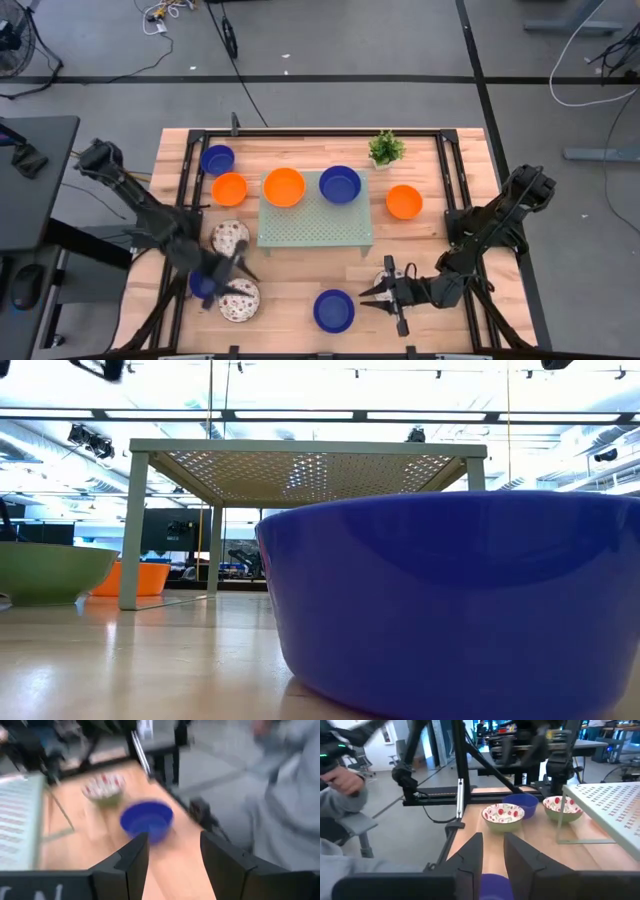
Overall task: Pick & Place Mini bowls
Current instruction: Put the white patterned bowl on the shelf, then stack the blue bowl on top of the blue bowl on the shelf
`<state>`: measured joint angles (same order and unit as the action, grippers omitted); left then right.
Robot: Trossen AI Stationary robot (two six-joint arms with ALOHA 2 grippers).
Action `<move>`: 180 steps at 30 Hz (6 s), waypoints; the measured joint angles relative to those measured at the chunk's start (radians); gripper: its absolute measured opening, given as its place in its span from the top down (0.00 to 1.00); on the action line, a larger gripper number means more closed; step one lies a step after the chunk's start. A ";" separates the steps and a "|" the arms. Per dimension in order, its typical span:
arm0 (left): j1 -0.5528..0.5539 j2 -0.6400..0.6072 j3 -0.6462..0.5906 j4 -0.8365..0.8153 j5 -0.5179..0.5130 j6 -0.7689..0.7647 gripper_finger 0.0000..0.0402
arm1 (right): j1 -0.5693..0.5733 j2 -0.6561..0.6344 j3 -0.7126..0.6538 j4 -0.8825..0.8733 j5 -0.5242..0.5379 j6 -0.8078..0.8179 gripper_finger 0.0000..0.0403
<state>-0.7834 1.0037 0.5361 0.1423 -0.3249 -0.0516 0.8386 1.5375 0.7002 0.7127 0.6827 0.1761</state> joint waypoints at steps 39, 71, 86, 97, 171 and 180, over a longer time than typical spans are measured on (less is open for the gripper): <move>-0.167 0.607 0.431 -0.691 0.130 -0.686 0.55 | 0.000 0.000 0.000 -0.003 -0.002 -0.010 0.80; -0.116 0.620 0.452 -0.694 0.261 -0.722 0.55 | 0.000 0.000 0.000 -0.012 -0.002 -0.009 0.80; -0.117 0.620 0.452 -0.727 0.214 -0.662 0.83 | 0.000 0.000 0.000 -0.013 -0.002 -0.009 0.80; -0.134 0.619 0.587 -0.780 0.215 -0.555 0.95 | 0.000 0.000 0.000 -0.020 -0.002 -0.009 0.80; 0.422 0.612 0.948 -1.028 -0.069 0.316 0.72 | 0.000 -0.001 0.001 -0.056 -0.014 -0.005 0.80; 0.390 0.560 1.049 -1.134 -0.016 0.213 0.51 | 0.000 -0.001 0.001 -0.060 -0.014 -0.005 0.80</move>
<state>-0.3934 1.5636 1.5848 -0.9920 -0.3405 0.1617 0.8383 1.5368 0.7010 0.6526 0.6689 0.1707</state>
